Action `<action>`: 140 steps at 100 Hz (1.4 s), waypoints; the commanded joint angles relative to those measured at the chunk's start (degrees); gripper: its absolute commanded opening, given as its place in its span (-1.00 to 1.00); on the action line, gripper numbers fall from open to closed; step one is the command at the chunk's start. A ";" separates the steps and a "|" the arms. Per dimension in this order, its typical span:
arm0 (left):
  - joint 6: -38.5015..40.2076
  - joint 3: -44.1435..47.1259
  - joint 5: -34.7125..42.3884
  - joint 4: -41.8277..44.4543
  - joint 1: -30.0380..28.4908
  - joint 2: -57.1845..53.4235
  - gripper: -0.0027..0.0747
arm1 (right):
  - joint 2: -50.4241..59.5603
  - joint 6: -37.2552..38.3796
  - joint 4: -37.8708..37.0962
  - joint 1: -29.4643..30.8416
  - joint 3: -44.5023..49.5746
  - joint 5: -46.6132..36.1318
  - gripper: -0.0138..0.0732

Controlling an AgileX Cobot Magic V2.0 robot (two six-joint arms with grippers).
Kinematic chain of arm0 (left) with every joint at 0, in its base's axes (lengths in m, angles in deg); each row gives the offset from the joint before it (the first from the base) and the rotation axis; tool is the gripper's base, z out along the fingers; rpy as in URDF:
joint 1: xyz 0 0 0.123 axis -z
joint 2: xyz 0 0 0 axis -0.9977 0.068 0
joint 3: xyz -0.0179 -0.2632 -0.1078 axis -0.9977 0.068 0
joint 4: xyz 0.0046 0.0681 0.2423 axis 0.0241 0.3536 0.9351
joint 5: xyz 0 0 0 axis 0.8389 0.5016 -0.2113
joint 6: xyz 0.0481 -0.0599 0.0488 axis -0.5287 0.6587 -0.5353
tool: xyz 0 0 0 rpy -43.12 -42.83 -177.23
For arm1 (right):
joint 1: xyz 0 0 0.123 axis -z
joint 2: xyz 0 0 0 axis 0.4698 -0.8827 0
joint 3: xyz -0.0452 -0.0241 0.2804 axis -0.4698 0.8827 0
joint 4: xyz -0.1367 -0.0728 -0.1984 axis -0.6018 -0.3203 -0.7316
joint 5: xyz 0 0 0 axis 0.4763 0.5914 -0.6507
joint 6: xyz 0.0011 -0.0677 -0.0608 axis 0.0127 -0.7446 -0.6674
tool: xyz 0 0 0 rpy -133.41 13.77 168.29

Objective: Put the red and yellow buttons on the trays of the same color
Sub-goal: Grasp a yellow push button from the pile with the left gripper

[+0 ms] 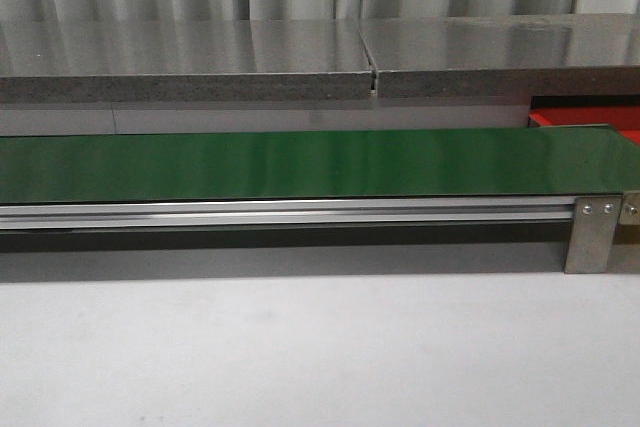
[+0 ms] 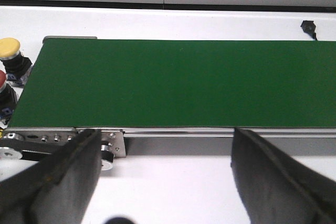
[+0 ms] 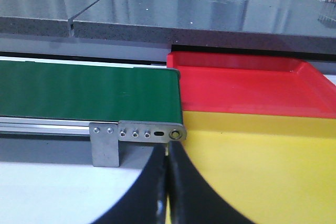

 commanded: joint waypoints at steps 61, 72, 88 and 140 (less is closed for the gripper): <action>0.69 -22.15 -21.39 -7.10 -28.26 22.81 0.53 | 0.83 -0.15 -0.71 0.39 -0.49 -4.48 -0.84; 0.69 -24.45 -24.73 -7.10 -32.78 26.64 0.53 | 0.83 -0.15 -0.71 0.39 -0.49 -4.48 -0.84; 0.69 -28.10 -28.03 -7.10 -37.87 32.61 0.53 | 0.83 -0.15 -0.71 0.39 -0.49 -4.48 -0.84; 0.73 -40.08 -32.76 -7.10 -41.69 53.24 0.44 | 0.83 -0.15 -0.71 0.39 -0.49 -4.48 -0.84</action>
